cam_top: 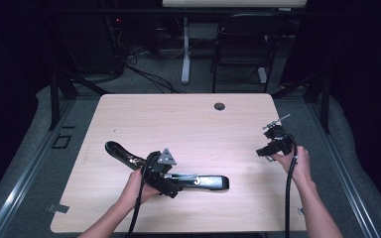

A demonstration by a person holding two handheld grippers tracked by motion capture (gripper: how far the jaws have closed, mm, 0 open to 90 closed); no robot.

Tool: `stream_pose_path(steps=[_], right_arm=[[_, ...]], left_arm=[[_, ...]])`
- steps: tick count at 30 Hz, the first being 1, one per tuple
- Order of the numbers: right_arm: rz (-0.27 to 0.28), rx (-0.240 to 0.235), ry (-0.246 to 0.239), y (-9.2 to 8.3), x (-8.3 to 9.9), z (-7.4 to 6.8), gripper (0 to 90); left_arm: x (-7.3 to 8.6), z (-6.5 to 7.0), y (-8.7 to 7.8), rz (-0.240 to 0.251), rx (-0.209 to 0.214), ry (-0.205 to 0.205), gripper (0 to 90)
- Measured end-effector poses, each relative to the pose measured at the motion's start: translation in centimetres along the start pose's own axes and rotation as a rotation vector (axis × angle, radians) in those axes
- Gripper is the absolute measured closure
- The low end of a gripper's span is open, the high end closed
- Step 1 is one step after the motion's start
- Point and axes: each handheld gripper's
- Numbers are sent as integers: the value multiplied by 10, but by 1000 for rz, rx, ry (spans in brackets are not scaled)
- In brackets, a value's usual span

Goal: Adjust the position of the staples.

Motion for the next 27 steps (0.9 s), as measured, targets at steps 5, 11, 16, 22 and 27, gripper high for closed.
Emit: stream_pose_path(steps=[5,11,16,22,27], right_arm=[[-43,15,-21,10,-8,9,577],[-56,11,-14,21,-6,16,613],[-81,24,-22,21,-3,21,616],[-85,40,-19,23,0,25,620],[-106,40,-19,27,1,25,628]], left_arm=[[1,-1,-1,2,5,-2,0],[1,-1,-1,1,6,-1,0],[2,-1,1,-6,11,-2,0],[1,-3,1,2,10,-6,0],[2,2,3,-12,21,13,0]])
Point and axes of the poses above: each handheld gripper's, and its own axes: y roughly forward along the jaws, x roughly out of its underside, z roughly to its right, and after that the axes turned 2 degrees about -x, right-handed
